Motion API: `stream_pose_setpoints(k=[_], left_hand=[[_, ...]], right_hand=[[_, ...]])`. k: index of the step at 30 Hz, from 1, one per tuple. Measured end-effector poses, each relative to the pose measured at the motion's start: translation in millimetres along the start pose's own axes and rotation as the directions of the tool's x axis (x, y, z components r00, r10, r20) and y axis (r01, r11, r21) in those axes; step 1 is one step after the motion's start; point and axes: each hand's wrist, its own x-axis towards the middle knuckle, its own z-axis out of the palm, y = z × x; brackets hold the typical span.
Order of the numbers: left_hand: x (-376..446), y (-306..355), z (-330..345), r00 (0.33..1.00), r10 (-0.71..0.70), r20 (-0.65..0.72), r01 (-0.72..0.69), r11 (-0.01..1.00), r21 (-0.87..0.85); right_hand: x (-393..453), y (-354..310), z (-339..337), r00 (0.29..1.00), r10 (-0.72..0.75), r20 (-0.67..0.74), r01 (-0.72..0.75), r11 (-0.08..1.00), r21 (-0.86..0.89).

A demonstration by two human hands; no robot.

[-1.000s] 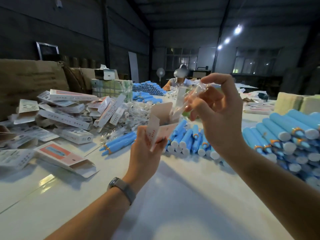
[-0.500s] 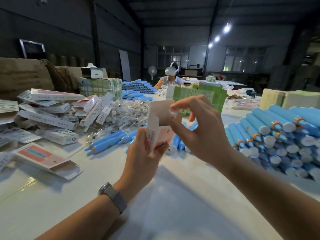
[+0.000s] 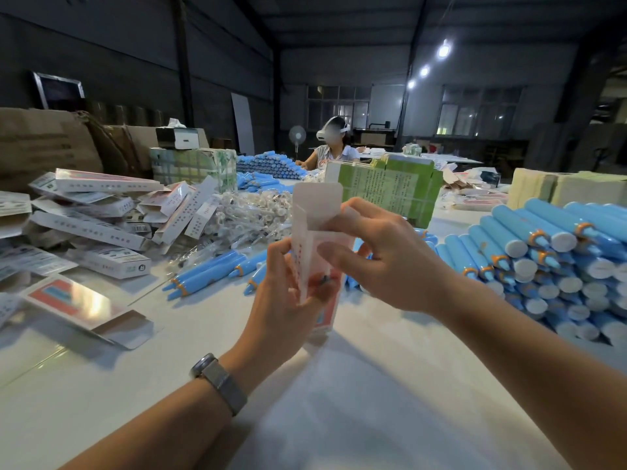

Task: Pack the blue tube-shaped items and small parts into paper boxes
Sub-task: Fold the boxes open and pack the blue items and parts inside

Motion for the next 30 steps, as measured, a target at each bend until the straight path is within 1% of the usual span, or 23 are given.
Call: stream_pose_setpoints(k=[2,4,5,7,9,12,15,21,25,30], left_hand=[[-3.0,6.8,1.1,0.997,0.071,0.025,-0.07,0.997,-0.044],[-4.2,14.5,3.2,0.994,0.106,-0.006,-0.106,0.991,-0.078],[-3.4,18.9,3.3,0.992,0.12,-0.044,-0.122,0.991,-0.048],[-2.1,26.0,3.3,0.983,0.161,-0.087,-0.157,0.986,0.056],[-3.3,30.2,2.9,0.984,0.173,-0.052,-0.17,0.984,0.057],[-5.5,32.3,0.5,0.987,0.158,0.032,-0.157,0.987,-0.022],[-6.4,33.6,0.4,0.972,0.217,0.086,-0.215,0.976,-0.033],[-9.1,33.3,1.4,0.969,0.237,0.074,-0.23,0.969,-0.091],[-8.4,35.7,1.0,0.965,0.24,0.101,-0.23,0.967,-0.107],[-9.8,35.2,-0.4,0.966,0.234,0.106,-0.226,0.97,-0.086]], right_hand=[[-2.1,3.0,4.2,0.997,-0.058,-0.049,0.063,0.992,0.105],[-5.4,5.8,8.1,0.993,-0.032,-0.112,0.06,0.966,0.25],[-6.2,5.7,8.7,0.99,-0.008,-0.142,0.054,0.946,0.319],[-6.9,4.4,8.3,0.982,0.019,-0.188,0.057,0.919,0.39],[-9.7,4.3,6.6,0.979,0.023,-0.204,0.066,0.903,0.424],[-16.5,6.7,4.0,0.975,0.044,-0.219,0.061,0.89,0.452],[-23.1,6.2,3.2,0.966,0.09,-0.241,0.033,0.885,0.465],[-29.3,-0.6,9.1,0.943,0.155,-0.295,0.007,0.876,0.482],[-30.1,-0.7,11.2,0.934,0.149,-0.324,0.017,0.889,0.458],[-31.3,2.1,14.9,0.939,0.141,-0.315,-0.005,0.919,0.395]])
